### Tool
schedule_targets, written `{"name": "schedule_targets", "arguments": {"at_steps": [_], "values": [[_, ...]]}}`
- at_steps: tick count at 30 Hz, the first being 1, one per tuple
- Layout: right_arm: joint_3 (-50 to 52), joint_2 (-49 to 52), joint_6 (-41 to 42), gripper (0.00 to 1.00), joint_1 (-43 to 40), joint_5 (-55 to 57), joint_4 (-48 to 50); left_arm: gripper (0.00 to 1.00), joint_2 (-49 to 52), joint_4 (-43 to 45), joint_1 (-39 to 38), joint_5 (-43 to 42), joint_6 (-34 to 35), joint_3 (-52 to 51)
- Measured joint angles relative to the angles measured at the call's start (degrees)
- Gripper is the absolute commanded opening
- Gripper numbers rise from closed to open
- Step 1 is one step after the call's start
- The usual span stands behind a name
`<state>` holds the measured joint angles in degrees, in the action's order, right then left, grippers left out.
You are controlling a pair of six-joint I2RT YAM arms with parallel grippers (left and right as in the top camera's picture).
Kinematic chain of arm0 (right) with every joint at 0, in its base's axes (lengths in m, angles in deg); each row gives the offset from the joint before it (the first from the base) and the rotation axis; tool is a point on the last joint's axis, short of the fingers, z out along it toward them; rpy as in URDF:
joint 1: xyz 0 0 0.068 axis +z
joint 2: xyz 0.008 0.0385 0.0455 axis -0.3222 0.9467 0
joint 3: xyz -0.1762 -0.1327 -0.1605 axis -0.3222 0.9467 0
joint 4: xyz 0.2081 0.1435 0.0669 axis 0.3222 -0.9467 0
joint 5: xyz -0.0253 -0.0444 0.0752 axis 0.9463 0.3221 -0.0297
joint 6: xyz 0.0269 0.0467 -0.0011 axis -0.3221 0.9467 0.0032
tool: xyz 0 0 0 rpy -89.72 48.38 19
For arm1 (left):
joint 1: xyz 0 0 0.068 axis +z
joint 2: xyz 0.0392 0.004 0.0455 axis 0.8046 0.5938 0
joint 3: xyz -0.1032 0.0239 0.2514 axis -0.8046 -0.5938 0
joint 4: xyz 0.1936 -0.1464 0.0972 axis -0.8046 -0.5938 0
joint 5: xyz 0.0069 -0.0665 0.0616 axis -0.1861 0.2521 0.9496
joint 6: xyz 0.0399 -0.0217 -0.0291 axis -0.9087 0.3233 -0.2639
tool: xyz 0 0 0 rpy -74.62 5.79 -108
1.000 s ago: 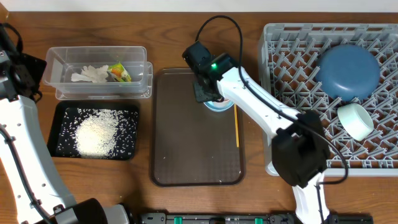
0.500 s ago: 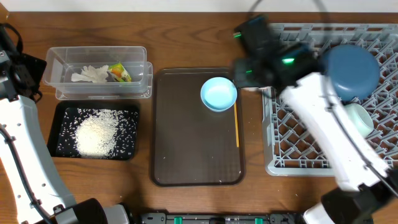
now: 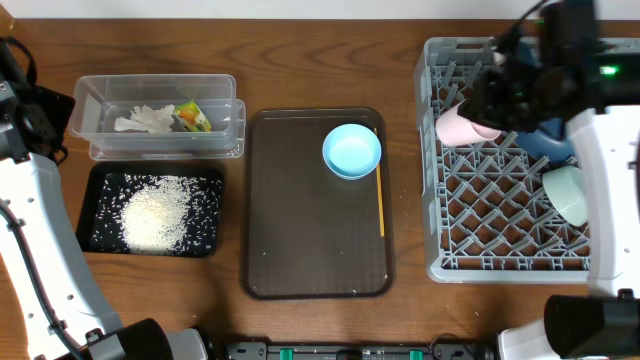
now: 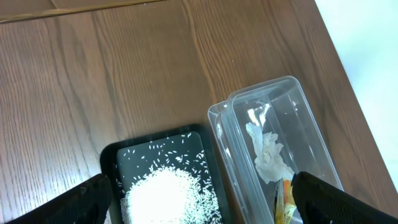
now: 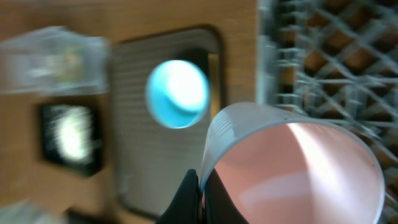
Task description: Sort waste into correct bins and load items into the dishwasher rack
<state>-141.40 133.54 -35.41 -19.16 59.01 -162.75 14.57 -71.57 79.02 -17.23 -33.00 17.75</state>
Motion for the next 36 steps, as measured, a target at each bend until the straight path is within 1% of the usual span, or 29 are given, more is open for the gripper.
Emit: {"name": "schedule_targets", "arguments": {"at_steps": [3, 7, 11, 15, 19, 24, 28, 32, 36], "values": [[0.0, 0.0, -4.9, 0.01, -4.3, -11.0, -2.8, 0.95, 0.0, 0.0, 0.0, 0.0, 0.0, 0.0], [0.0, 0.0, -12.8, 0.01, -8.6, -23.1, -10.2, 0.95, 0.0, 0.0, 0.0, 0.0, 0.0, 0.0], [0.0, 0.0, -20.7, 0.01, -11.7, -28.3, -17.3, 0.95, 0.0, 0.0, 0.0, 0.0, 0.0, 0.0], [1.1, -0.2, -26.4, 0.01, -14.8, -30.5, -20.3, 0.95, 0.0, 0.0, 0.0, 0.0, 0.0, 0.0], [4.8, -0.3, -29.7, 0.01, -17.2, -31.5, -20.3, 0.95, 0.0, 0.0, 0.0, 0.0, 0.0, 0.0], [13.6, -0.3, -35.0, 0.01, -20.8, -34.1, -18.2, 0.95, 0.0, 0.0, 0.0, 0.0, 0.0, 0.0], [21.2, -0.3, -38.4, 0.01, -25.3, -37.8, -13.7, 0.95, 0.0, 0.0, 0.0, 0.0, 0.0, 0.0], [27.7, -0.3, -39.9, 0.01, -30.6, -42.7, -8.0, 0.95, 0.0, 0.0, 0.0, 0.0, 0.0, 0.0], [32.5, -0.3, -40.6, 0.01, -33.1, -45.8, -6.2, 0.95, 0.0, 0.0, 0.0, 0.0, 0.0, 0.0]]}}
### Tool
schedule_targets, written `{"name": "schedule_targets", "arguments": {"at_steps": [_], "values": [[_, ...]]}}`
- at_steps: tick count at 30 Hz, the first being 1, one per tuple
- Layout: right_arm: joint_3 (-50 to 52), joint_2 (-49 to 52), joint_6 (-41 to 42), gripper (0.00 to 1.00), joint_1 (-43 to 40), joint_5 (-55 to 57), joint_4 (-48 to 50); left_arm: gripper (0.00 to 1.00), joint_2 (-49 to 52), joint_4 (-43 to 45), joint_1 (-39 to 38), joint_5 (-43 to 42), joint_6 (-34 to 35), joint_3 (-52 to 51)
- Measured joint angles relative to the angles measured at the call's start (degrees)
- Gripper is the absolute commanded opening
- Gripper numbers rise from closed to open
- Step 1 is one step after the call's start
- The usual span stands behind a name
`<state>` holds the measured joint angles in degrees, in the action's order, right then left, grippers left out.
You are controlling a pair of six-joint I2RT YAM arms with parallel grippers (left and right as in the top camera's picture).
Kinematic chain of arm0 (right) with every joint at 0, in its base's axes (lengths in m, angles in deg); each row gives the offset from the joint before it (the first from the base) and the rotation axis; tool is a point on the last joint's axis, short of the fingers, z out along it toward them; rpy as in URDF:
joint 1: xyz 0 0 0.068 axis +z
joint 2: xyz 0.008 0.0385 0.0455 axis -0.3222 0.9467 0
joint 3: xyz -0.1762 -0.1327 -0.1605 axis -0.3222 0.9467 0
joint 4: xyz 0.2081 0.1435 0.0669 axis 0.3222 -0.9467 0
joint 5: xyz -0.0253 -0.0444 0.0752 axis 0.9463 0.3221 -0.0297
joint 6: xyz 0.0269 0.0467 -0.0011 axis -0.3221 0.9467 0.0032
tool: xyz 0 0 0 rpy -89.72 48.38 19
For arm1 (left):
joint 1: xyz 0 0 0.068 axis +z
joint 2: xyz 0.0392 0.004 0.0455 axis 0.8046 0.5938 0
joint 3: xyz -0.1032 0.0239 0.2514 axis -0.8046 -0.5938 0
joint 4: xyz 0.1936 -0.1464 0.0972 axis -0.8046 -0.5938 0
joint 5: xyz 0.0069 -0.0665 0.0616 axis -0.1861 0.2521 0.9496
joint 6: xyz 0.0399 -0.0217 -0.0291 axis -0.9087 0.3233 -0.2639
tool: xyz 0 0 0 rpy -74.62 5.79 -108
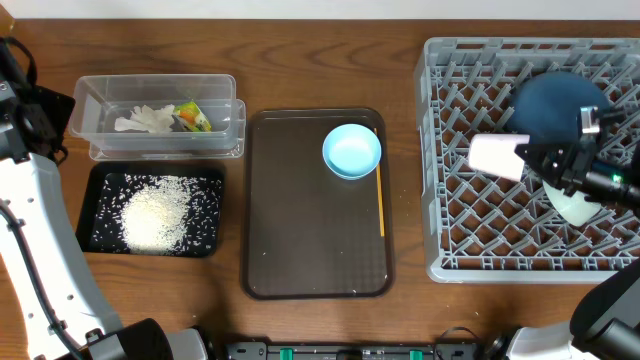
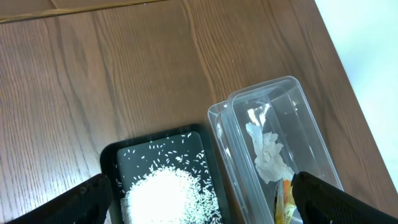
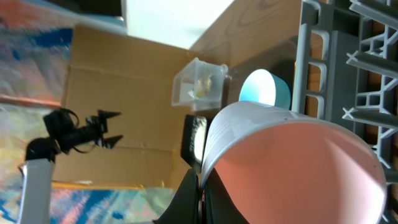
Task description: Sort waste into correct bins and load items into the dishwasher rack
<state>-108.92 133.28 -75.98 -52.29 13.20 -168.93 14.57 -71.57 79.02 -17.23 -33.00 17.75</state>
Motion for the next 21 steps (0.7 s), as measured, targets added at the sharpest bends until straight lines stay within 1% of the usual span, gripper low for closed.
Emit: {"name": "schedule_targets", "arguments": {"at_steps": [6, 13, 21], "values": [[6.1, 0.0, -0.4, 0.01, 0.1, -1.6, 3.5, 0.95, 0.0, 0.0, 0.0, 0.0, 0.0, 0.0], [11.2, 0.0, -0.5, 0.01, 0.7, -2.1, 5.1, 0.95, 0.0, 0.0, 0.0, 0.0, 0.0, 0.0], [13.7, 0.0, -0.5, 0.01, 4.4, -2.9, 9.4, 0.95, 0.0, 0.0, 0.0, 0.0, 0.0, 0.0]]}}
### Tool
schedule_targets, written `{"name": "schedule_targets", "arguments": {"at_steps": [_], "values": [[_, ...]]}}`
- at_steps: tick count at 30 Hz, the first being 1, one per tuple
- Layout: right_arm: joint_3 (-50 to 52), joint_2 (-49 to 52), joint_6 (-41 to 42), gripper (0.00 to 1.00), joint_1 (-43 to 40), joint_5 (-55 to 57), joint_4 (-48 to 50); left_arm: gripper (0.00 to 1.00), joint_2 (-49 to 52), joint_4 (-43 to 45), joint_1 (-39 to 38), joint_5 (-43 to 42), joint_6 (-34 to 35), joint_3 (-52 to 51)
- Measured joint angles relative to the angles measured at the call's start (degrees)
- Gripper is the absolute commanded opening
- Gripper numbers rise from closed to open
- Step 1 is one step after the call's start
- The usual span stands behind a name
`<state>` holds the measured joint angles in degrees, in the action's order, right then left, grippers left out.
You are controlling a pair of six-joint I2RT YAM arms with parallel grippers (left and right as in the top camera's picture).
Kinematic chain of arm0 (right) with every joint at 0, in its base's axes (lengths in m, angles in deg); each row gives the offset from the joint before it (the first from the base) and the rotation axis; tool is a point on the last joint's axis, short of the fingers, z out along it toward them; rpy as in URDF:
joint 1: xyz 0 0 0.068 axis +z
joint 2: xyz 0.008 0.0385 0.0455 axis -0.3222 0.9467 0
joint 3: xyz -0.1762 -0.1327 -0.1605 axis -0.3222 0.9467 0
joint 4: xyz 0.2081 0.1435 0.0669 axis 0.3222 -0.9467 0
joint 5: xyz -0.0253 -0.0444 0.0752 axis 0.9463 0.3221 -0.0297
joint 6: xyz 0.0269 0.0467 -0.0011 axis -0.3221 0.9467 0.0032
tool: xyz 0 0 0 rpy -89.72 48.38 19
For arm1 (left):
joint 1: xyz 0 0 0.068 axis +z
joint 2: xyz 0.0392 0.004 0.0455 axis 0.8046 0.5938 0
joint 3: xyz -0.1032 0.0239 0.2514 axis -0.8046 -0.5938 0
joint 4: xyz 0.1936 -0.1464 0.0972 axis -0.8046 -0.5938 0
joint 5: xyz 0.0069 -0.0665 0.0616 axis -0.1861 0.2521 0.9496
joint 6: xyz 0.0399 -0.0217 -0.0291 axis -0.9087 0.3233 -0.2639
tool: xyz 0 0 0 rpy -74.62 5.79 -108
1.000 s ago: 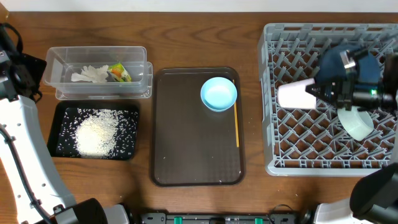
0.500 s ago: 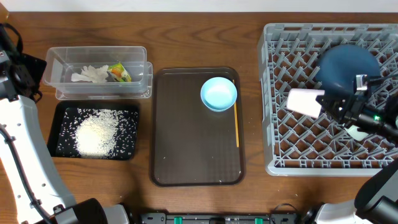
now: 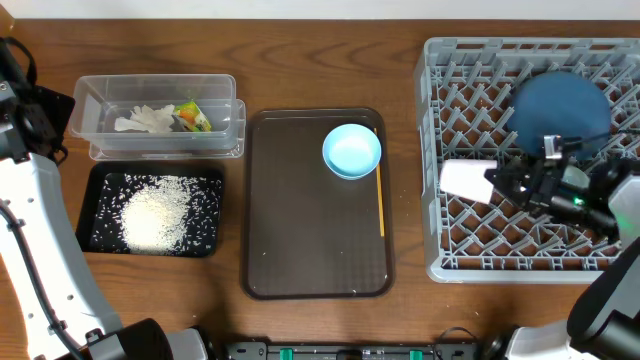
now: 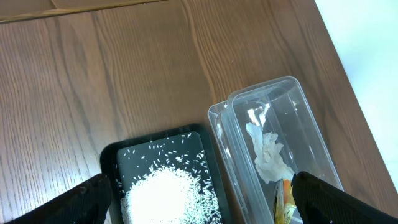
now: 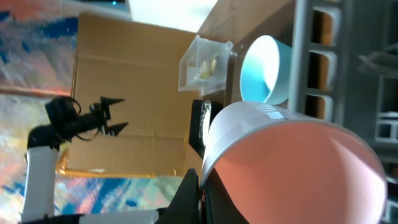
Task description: Sort waste into correct bins and load items into the dishwasher rack
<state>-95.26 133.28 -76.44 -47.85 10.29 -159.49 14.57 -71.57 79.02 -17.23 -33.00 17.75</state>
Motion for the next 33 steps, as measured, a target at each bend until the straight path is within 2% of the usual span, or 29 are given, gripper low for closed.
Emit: {"name": "schedule_targets", "arguments": {"at_steps": [14, 22, 33], "values": [[0.0, 0.0, 1.1, 0.01, 9.8, -2.1, 4.9, 0.95, 0.0, 0.0, 0.0, 0.0, 0.0, 0.0], [0.0, 0.0, 7.9, 0.01, 9.8, 4.6, 10.1, 0.95, 0.0, 0.0, 0.0, 0.0, 0.0, 0.0], [0.0, 0.0, 13.1, 0.01, 8.6, 5.2, 10.5, 0.95, 0.0, 0.0, 0.0, 0.0, 0.0, 0.0]]}}
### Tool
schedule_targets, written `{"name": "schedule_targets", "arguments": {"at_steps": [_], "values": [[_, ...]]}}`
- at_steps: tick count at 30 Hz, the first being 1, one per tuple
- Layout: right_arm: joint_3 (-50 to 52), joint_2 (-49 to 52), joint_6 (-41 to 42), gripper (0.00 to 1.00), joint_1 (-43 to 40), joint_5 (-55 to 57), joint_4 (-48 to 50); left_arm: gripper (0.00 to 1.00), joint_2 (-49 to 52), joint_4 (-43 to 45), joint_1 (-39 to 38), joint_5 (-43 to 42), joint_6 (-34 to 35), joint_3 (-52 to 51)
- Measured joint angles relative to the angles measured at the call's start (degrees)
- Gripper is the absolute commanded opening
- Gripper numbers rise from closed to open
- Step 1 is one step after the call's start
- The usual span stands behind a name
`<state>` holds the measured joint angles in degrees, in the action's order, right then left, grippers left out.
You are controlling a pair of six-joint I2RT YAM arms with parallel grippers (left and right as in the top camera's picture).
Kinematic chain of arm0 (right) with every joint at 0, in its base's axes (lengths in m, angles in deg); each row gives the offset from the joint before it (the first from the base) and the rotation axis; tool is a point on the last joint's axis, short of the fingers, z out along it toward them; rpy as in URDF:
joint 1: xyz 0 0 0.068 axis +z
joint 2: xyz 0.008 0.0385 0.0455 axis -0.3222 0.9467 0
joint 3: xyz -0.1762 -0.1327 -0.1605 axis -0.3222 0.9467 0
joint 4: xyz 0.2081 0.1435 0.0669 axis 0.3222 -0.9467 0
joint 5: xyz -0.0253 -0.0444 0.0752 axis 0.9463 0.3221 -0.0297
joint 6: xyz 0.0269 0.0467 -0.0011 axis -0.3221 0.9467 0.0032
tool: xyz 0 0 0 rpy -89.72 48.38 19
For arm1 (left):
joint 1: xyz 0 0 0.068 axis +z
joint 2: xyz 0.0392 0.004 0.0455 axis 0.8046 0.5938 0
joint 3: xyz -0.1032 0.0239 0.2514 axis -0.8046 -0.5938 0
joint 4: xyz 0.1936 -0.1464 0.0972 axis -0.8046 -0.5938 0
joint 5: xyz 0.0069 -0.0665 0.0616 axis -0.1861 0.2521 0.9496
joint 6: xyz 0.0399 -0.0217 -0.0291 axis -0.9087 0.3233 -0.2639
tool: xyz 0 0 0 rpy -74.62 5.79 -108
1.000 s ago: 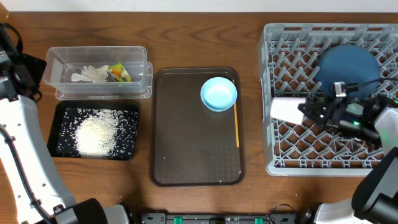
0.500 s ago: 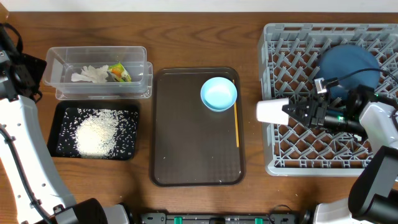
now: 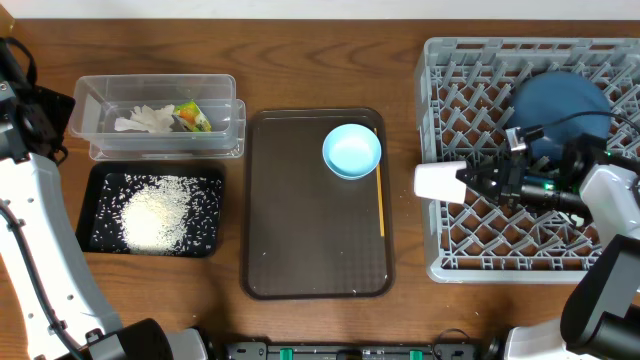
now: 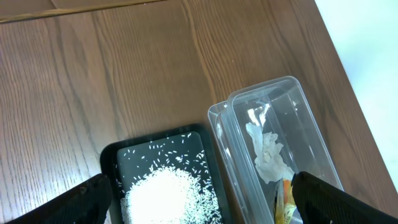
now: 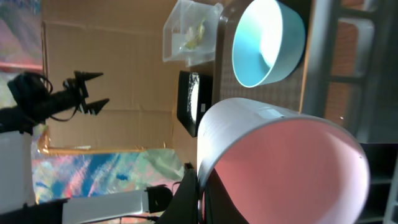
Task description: Sort waste into correct bins and load items into the dishwasher rack
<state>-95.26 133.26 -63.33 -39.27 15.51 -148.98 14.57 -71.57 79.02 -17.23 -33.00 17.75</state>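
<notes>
My right gripper [image 3: 472,181] is shut on the rim of a pink cup [image 3: 438,182]. The cup lies on its side, its base pointing left over the left wall of the grey dishwasher rack [image 3: 500,262]. In the right wrist view the cup [image 5: 280,168] fills the lower frame, with my gripper [image 5: 199,194] pinching its rim. A light blue bowl [image 3: 351,151] and a thin yellow stick [image 3: 380,200] rest on the brown tray [image 3: 300,250]. My left gripper [image 4: 205,210] stands open, high over the waste bins.
A dark blue plate [image 3: 560,105] stands in the rack's back right. At the left sit a clear bin [image 3: 155,115] holding tissue and a wrapper, and in front of it a black tray of rice [image 3: 150,212]. The right arm lies across the rack's middle.
The right gripper has moved left with the pink cup, from inside the rack's left part to its left wall. The left arm has not moved.
The right gripper held the pink cup over the rack's back left corner. Then the cup lay sideways over the rack's middle. After that it was lower and further left, and now its base reaches past the rack's left wall. The left arm stayed still throughout.
</notes>
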Motion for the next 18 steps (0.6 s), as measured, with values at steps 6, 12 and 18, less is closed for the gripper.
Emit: {"name": "schedule_targets", "arguments": {"at_steps": [6, 12, 18], "values": [[0.0, 0.0, 1.3, 0.06, -4.2, 0.7, 0.0, 0.95, 0.0, 0.0, 0.0, 0.0, 0.0, 0.0], [0.0, 0.0, 1.7, 0.07, -6.0, 3.6, 0.0, 0.95, 0.0, 0.0, 0.0, 0.0, 0.0, 0.0], [0.0, -0.4, 2.3, 0.04, -6.0, 5.1, -0.2, 0.95, 0.0, 0.0, 0.0, 0.0, 0.0, 0.0]]}}
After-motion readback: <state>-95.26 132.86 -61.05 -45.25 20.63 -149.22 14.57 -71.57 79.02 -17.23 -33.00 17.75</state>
